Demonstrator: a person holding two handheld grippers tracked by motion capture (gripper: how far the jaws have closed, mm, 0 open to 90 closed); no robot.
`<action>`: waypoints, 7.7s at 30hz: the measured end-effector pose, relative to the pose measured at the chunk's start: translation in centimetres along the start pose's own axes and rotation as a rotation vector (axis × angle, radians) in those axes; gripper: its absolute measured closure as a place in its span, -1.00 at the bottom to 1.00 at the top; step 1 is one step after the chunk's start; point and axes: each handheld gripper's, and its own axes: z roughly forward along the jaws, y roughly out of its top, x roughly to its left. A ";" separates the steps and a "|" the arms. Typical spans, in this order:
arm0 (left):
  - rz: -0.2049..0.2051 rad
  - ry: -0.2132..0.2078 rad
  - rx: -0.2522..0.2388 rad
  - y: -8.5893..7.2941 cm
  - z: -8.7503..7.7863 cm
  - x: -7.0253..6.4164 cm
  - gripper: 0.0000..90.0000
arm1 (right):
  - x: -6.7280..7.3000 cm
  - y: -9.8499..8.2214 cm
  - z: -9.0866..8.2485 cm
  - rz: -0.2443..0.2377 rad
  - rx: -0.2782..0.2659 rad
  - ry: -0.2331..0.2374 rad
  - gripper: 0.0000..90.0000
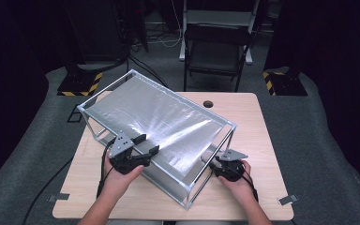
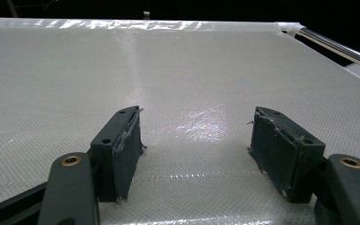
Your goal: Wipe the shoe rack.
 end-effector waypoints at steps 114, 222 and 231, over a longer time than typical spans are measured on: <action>0.000 0.001 -0.002 0.0 0.1 0.0 -0.24 | 3.2 6.8 -14.2 0.170 -0.210 0.088 0.71; 0.129 -0.162 0.060 0.5 -0.2 -3.4 -0.30 | 1.2 9.2 -14.2 0.145 -0.235 0.057 0.66; 0.152 -0.136 0.051 0.4 0.1 -4.1 -0.20 | 0.1 10.5 -13.0 0.153 -0.217 -0.018 0.67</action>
